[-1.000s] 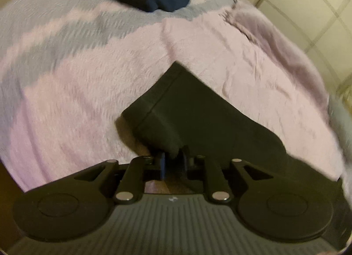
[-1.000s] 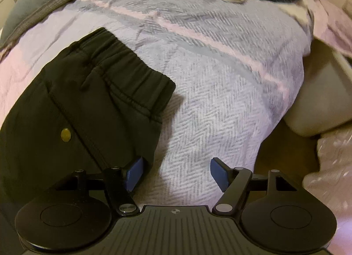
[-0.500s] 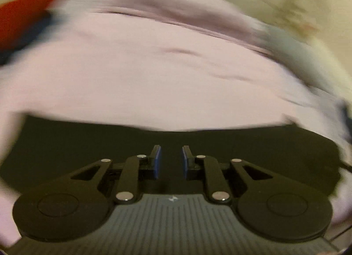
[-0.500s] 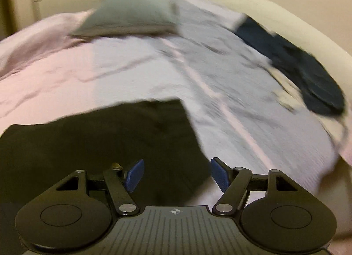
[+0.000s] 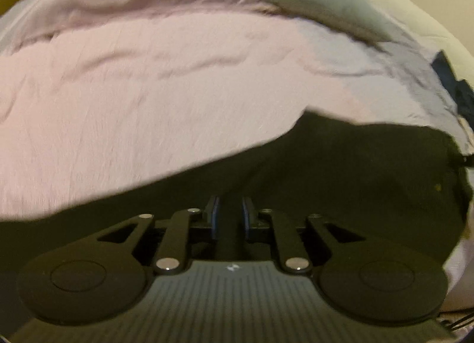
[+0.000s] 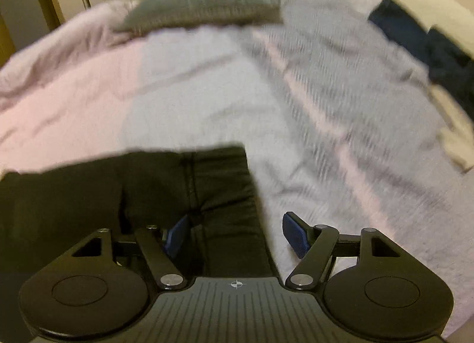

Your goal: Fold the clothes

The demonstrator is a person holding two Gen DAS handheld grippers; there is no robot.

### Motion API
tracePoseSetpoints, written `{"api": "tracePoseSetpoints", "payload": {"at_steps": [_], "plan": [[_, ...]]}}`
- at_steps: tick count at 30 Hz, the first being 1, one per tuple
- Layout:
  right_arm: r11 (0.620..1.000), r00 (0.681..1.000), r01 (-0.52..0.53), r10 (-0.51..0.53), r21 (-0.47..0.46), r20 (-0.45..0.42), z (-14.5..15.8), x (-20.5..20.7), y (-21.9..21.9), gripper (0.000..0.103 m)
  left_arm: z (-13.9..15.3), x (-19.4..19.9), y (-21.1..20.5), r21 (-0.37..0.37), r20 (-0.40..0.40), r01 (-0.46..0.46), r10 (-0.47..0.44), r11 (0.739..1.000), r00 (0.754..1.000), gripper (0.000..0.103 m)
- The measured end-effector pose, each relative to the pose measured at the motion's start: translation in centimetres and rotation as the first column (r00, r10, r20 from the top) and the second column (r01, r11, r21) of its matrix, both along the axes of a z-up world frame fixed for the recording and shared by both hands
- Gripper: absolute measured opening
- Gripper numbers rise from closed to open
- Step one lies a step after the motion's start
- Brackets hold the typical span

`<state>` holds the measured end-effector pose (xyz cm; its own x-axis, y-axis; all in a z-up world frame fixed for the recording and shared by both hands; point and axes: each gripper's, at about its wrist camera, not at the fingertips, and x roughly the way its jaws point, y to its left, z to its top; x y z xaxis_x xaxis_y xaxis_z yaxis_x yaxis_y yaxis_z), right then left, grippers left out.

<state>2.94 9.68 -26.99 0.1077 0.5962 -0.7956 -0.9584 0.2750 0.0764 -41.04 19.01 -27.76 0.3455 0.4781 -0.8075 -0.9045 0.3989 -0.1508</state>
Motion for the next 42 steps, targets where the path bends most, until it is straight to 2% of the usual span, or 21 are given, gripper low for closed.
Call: {"api": "tracePoseSetpoints", "payload": {"at_steps": [2,5,8,10,12,13,16,18,22,24,25,28,29,31,33,36,39,42], "plan": [[0.998,0.999,-0.026,0.024,0.058,0.036,2.1,-1.3,-0.2,0.069,1.0,1.6,0.1,0.013,0.037,0.041,-0.041,0.999,0.998,0.011],[0.987,0.988,-0.134,0.127,0.088,0.087,2.5,-3.9,1.3,0.066,1.0,5.7,1.0,0.047,0.065,0.128,-0.131,0.991,0.989,0.011],[0.976,0.967,-0.213,0.205,0.042,0.149,-0.5,-5.5,3.7,0.059,-2.1,10.0,2.1,0.085,0.017,0.2,-0.202,0.976,0.979,0.013],[0.979,0.973,-0.202,0.202,-0.017,0.115,-3.8,-4.5,5.2,0.058,-5.0,11.1,2.8,0.094,-0.024,0.204,-0.203,0.974,0.979,0.017],[0.987,0.987,-0.158,0.158,-0.012,0.02,-5.3,-2.9,5.8,0.058,-6.5,10.6,2.9,0.115,0.008,0.189,-0.191,0.975,0.982,0.017],[0.991,0.991,-0.134,0.134,-0.007,-0.032,-6.0,-2.1,6.0,0.058,-6.3,10.4,2.8,0.12,0.014,0.189,-0.192,0.975,0.981,0.017],[0.994,0.992,-0.11,0.107,-0.03,-0.069,-5.5,-1.6,6.4,0.059,-5.1,9.4,2.5,0.128,0.038,0.169,-0.175,0.977,0.984,0.017],[0.998,0.995,-0.063,0.061,-0.025,-0.082,-3.6,-1.0,5.9,0.059,-3.4,8.2,2.3,0.125,0.057,0.134,-0.142,0.983,0.988,0.015],[0.996,0.999,-0.028,0.031,0.083,-0.026,1.2,-1.6,2.1,0.058,-0.6,5.3,0.4,0.121,0.081,0.093,-0.103,0.988,0.991,0.014],[0.993,0.997,-0.071,0.07,0.091,0.012,1.9,-2.7,-0.1,0.058,-0.3,3.9,-1.7,0.105,0.074,0.102,-0.111,0.989,0.991,0.014],[0.994,0.996,-0.091,0.089,0.063,0.033,1.5,-3.2,-1.0,0.058,-0.7,3.3,-2.7,0.078,0.06,0.11,-0.115,0.991,0.992,0.014],[0.986,0.988,-0.115,0.127,-0.119,0.092,-2.3,-3.6,-3.5,0.058,-2.8,0.9,-5.7,-0.037,-0.029,0.099,-0.1,0.994,0.995,0.01],[0.983,0.983,-0.118,0.136,-0.143,0.122,-2.5,-3.7,-4.4,0.058,-2.7,0.1,-6.5,-0.045,-0.041,0.09,-0.091,0.995,0.995,0.01],[0.984,0.981,-0.098,0.121,-0.152,0.154,-1.0,-4.0,-5.5,0.058,-1.4,-1.5,-7.8,-0.054,-0.045,0.063,-0.065,0.997,0.997,0.01],[0.99,0.987,-0.086,0.1,-0.111,0.128,0.9,-4.4,-6.3,0.058,-0.3,-2.2,-8.6,-0.058,-0.027,0.034,-0.036,0.998,0.999,0.01],[0.991,0.989,-0.13,0.132,-0.043,0.071,2.4,-6.2,-6.4,0.058,0.1,-2.1,-9.6,-0.057,-0.013,0.019,-0.02,0.998,1.0,0.011],[0.974,0.972,-0.223,0.226,-0.042,0.062,1.2,-9.3,-5.7,0.058,-1.1,-0.8,-10.5,-0.06,-0.048,0.017,-0.02,0.998,0.999,0.011],[0.948,0.95,-0.284,0.298,-0.143,0.089,-3.1,-11.2,-6.0,0.058,-2.3,-0.6,-12.2,-0.027,-0.096,0.031,-0.033,0.999,0.995,0.012]]}}
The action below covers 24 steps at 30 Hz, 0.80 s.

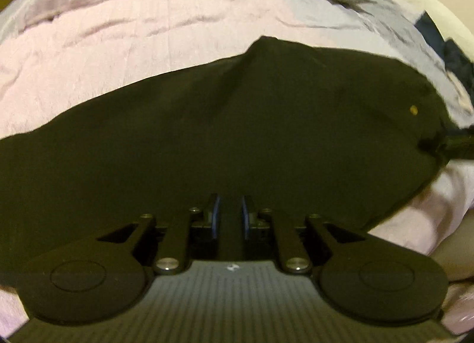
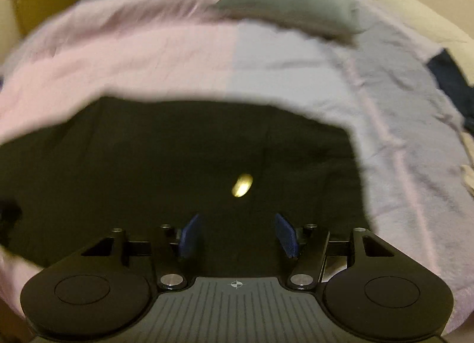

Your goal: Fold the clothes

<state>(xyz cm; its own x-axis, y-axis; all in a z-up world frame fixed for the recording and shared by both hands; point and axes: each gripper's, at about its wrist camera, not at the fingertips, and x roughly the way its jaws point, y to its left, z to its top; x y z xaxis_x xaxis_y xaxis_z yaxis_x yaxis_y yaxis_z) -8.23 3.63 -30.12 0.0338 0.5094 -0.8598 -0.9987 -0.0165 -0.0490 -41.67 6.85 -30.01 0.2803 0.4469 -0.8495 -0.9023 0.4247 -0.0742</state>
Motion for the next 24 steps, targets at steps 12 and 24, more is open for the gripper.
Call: {"api": "tracePoseSetpoints", "payload": {"at_steps": [12,24], "plan": [[0.971,0.965,0.169,-0.198,-0.17,-0.172,6.4,1.1,-1.5,0.059,7.5,-2.7,0.5,-0.159,-0.142,-0.176,0.154,0.972,0.978,0.014],[0.957,0.974,0.046,-0.107,-0.287,-0.201,11.9,-1.1,-0.3,0.059,18.0,-1.4,-2.5,-0.104,-0.223,-0.302,0.273,0.948,0.936,0.031]]}}
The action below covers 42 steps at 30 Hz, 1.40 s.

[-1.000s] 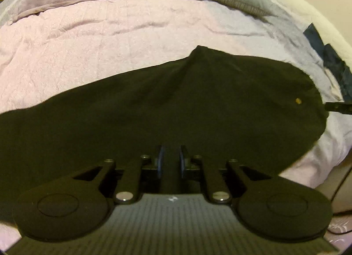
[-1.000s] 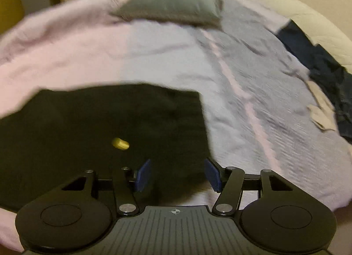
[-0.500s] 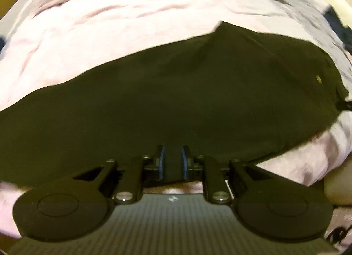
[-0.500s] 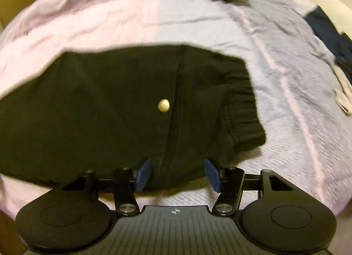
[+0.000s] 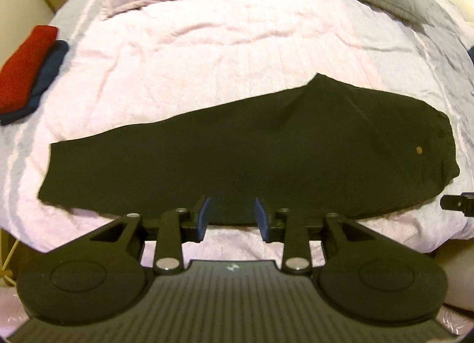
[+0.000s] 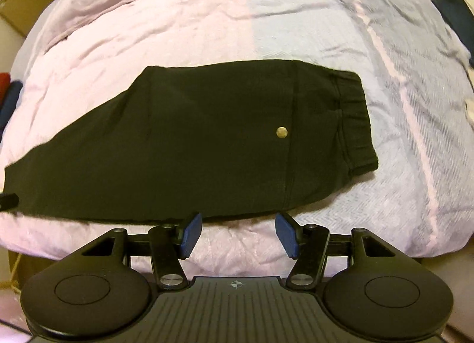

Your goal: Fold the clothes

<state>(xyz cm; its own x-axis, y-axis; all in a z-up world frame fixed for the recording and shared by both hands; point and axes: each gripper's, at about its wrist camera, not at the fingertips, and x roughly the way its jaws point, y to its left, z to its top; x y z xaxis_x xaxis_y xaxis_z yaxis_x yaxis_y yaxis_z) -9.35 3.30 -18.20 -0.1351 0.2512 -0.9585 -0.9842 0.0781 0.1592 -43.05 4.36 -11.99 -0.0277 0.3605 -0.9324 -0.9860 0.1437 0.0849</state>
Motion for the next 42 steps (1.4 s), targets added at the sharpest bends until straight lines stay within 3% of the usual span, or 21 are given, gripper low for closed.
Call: {"api": "tracePoseSetpoints", "payload": {"at_steps": [8,16,23,28,30,33,37,42], "plan": [[0.998,0.998,-0.054,0.055,-0.031,0.038,1.4,-0.9,-0.9,0.059,1.8,-0.9,-1.8,0.001,-0.04,-0.029,0.029,1.0,0.999,0.034],[1.0,0.999,-0.011,0.012,-0.028,0.053,3.1,-1.4,-2.2,0.059,2.6,-2.8,-1.6,0.003,-0.045,-0.002,0.002,1.0,0.999,0.034],[0.999,0.997,0.039,-0.037,-0.032,0.064,2.7,-2.5,-2.6,0.059,1.7,-4.1,-0.3,0.004,-0.046,0.032,-0.032,0.999,0.998,0.035],[0.999,0.993,0.053,-0.053,-0.002,0.103,0.7,-3.5,-2.8,0.059,-1.2,-5.5,0.2,-0.002,-0.036,0.037,-0.037,0.999,0.999,0.043],[0.997,0.991,0.067,-0.071,0.035,0.113,-1.1,-3.8,-2.8,0.059,-3.9,-6.3,0.3,-0.002,-0.025,0.034,-0.034,0.999,0.999,0.042],[0.984,0.988,0.103,-0.117,0.142,0.096,-4.1,-3.6,-2.9,0.059,-8.0,-8.5,0.6,0.038,0.053,-0.019,0.017,0.999,0.998,0.042],[0.936,0.982,0.169,-0.187,0.309,0.029,-7.2,-3.3,-3.3,0.059,-12.5,-12.2,0.4,0.085,0.156,-0.107,0.093,0.991,0.983,0.038],[0.862,0.981,0.176,-0.196,0.475,-0.008,-9.9,-3.9,-4.2,0.059,-15.4,-16.7,-1.6,0.227,0.298,-0.148,0.076,0.963,0.952,0.032]]}}
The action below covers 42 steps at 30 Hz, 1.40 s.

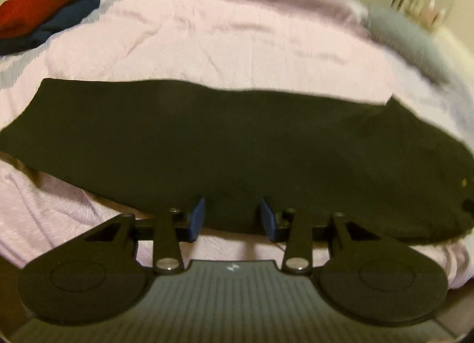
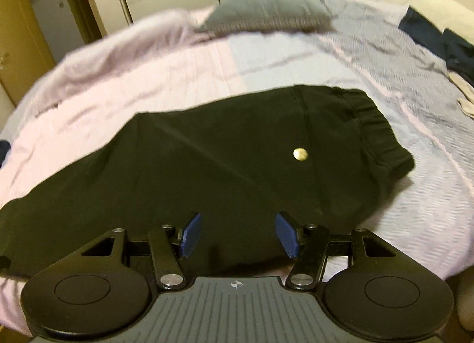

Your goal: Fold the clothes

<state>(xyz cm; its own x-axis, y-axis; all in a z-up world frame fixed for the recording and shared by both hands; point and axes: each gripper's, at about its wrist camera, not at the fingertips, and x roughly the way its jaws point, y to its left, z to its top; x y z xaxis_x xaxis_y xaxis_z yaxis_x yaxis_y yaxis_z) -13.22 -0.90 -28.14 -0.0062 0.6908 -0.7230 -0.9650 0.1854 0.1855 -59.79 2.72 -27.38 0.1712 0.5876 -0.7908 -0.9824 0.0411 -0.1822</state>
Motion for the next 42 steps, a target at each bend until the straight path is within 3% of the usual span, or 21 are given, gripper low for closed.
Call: {"api": "tracePoseSetpoints", "payload": {"at_steps": [2,5,7,9,13,15,17,22,26,30,33,35,36,39,42], "plan": [[0.999,1.0,0.002,-0.003,0.054,0.004,-0.9,-0.7,-1.1,0.059,-0.5,-1.6,-1.3,0.084,0.047,0.002,-0.006,0.996,0.999,0.026],[0.99,1.0,0.004,-0.006,0.144,0.014,-1.8,-1.8,-4.3,0.059,-0.8,-3.4,-4.1,0.197,0.035,-0.023,0.016,0.98,0.999,0.023],[0.989,1.0,0.018,-0.019,0.146,0.004,-1.5,-2.1,-6.2,0.059,-0.6,-5.0,-5.9,0.182,0.036,-0.071,0.065,0.981,0.997,0.017],[0.989,1.0,0.02,-0.017,0.144,-0.027,-0.8,-1.9,-8.0,0.059,-0.3,-6.9,-7.5,0.181,0.069,-0.11,0.099,0.977,0.993,0.018],[0.986,0.996,0.078,-0.072,0.148,-0.046,0.9,-0.9,-10.5,0.059,0.1,-10.9,-8.6,0.198,0.143,-0.26,0.235,0.945,0.962,0.027],[0.986,0.997,0.06,-0.05,0.153,-0.065,1.1,-0.8,-10.5,0.059,-0.4,-12.9,-8.2,0.178,0.226,-0.343,0.301,0.922,0.927,0.031],[0.986,0.996,0.035,-0.022,0.162,-0.085,1.4,-0.7,-10.5,0.059,-1.3,-14.8,-7.4,0.149,0.318,-0.421,0.36,0.895,0.877,0.035],[0.994,0.998,0.029,-0.023,0.108,-0.056,0.0,-2.0,-7.5,0.059,-3.9,-19.0,-4.9,0.05,0.516,-0.574,0.471,0.817,0.716,0.038],[0.996,1.0,0.006,-0.004,0.084,-0.031,-0.6,-3.1,-4.4,0.059,-6.8,-20.9,-2.4,-0.051,0.585,-0.637,0.54,0.769,0.605,0.039],[0.998,1.0,0.013,-0.012,0.06,-0.027,-1.5,-3.7,-2.6,0.059,-8.5,-21.8,-1.6,-0.074,0.615,-0.657,0.553,0.75,0.562,0.039],[0.999,1.0,0.017,-0.016,0.044,-0.019,-2.1,-4.0,-1.6,0.059,-8.9,-22.5,-1.5,-0.079,0.654,-0.683,0.554,0.726,0.514,0.034],[0.999,1.0,0.02,-0.02,0.043,-0.013,-2.3,-4.1,-1.2,0.059,-8.5,-22.6,-1.1,-0.047,0.653,-0.681,0.539,0.73,0.532,0.016],[0.999,1.0,0.022,-0.021,0.044,-0.014,-2.3,-4.0,-1.1,0.059,-8.3,-22.6,-0.9,-0.028,0.646,-0.677,0.531,0.735,0.549,0.013],[0.999,0.999,0.025,-0.024,0.048,-0.022,-2.4,-3.8,-1.0,0.059,-6.5,-21.4,0.1,0.058,0.507,-0.63,0.521,0.774,0.687,0.011],[0.998,0.999,0.024,-0.022,0.051,-0.03,-2.4,-3.3,-1.1,0.059,-4.2,-19.2,0.6,0.133,0.384,-0.593,0.511,0.794,0.769,0.01]]}}
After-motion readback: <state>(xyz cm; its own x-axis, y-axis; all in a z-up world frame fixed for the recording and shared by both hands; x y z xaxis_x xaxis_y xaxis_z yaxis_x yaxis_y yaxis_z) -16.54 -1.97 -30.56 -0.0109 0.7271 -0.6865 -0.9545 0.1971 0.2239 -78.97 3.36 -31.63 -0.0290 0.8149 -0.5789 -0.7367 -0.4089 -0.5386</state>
